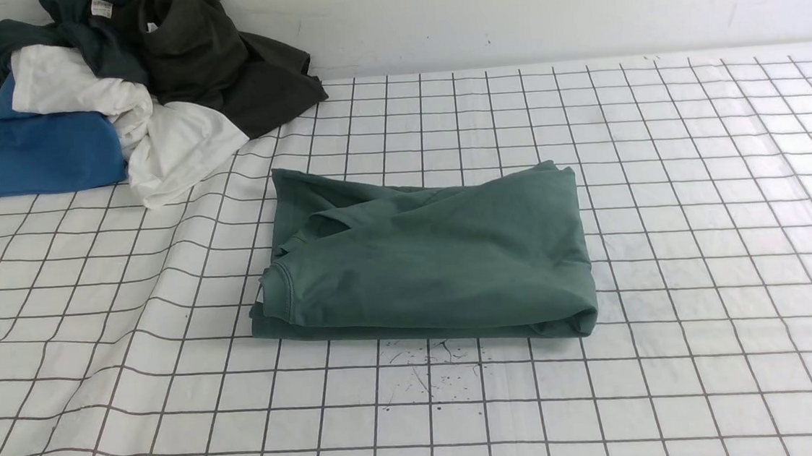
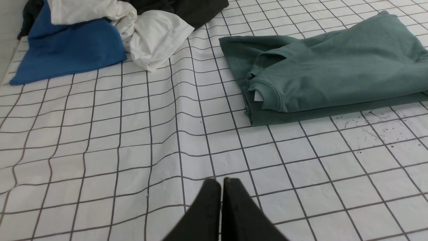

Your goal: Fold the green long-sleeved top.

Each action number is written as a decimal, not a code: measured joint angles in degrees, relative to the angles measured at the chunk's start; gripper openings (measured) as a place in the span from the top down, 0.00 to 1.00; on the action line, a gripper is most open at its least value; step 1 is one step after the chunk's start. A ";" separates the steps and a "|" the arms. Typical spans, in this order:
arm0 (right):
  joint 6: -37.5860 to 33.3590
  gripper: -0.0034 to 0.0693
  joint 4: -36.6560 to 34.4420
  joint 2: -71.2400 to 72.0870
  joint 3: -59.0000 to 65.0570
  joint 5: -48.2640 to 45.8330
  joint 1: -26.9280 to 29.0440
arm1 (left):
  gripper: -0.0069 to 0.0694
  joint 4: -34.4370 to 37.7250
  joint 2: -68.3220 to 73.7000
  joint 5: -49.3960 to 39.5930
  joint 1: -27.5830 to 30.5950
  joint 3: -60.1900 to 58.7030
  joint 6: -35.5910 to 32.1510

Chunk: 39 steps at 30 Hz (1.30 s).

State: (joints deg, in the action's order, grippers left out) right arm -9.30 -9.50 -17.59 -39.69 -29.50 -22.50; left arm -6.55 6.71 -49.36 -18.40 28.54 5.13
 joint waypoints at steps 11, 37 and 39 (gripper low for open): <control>0.00 0.97 0.40 5.17 18.70 15.89 6.45 | 0.92 0.11 0.00 0.00 0.00 0.00 0.00; 14.52 0.97 8.81 18.14 41.15 9.35 27.35 | 0.92 0.15 0.00 0.00 0.00 0.00 0.00; 14.52 0.97 8.81 18.14 41.15 9.35 27.35 | 0.92 0.15 0.00 0.00 0.00 0.00 0.00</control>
State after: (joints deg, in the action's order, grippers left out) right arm 5.21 -0.70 0.55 1.46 -20.15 4.85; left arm -6.40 6.71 -49.36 -18.40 28.54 5.13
